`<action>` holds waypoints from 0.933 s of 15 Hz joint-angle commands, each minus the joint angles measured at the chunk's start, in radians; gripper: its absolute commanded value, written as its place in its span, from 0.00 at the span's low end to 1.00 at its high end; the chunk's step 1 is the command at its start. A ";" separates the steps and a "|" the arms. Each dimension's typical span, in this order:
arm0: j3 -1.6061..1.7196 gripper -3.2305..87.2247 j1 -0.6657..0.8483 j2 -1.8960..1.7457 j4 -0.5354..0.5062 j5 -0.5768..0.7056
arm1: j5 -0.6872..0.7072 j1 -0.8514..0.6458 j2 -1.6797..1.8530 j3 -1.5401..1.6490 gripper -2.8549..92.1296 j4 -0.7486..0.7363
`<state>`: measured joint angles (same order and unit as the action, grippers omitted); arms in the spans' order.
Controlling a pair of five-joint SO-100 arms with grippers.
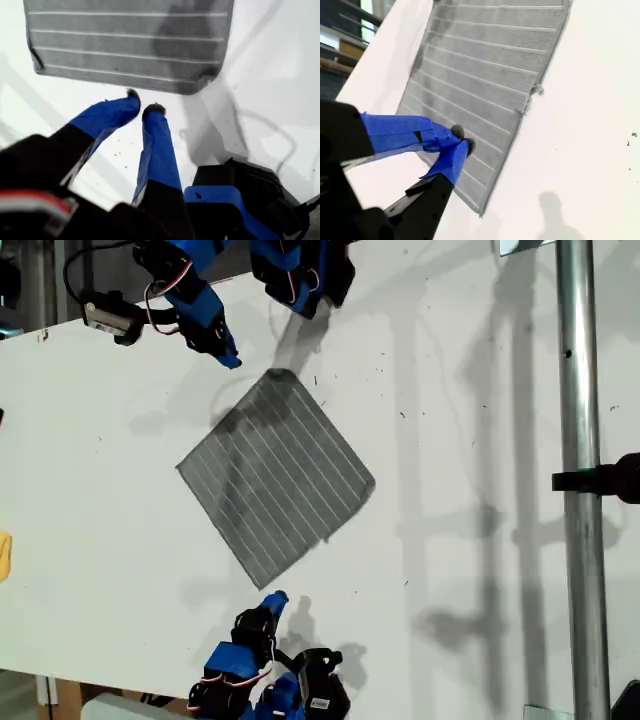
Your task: Grasp corners of a towel and fold twice.
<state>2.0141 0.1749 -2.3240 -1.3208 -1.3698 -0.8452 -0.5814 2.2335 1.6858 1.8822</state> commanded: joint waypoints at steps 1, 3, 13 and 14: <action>-0.067 0.01 -0.020 0.008 -0.006 0.012 | 0.046 -0.034 -0.117 -0.147 0.34 0.107; -0.057 0.01 -0.028 0.005 -0.012 0.017 | 0.091 -0.023 -0.207 -0.235 0.48 0.164; 0.018 0.01 -0.043 -0.060 -0.018 0.031 | -0.281 0.037 -0.213 0.040 0.48 0.167; 0.032 0.01 -0.040 -0.078 -0.021 0.037 | -0.370 0.044 -0.189 0.072 0.48 0.167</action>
<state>2.0540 0.1457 -2.3685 -1.3330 -1.3392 -1.1075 -0.5461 1.9865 1.7457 1.9144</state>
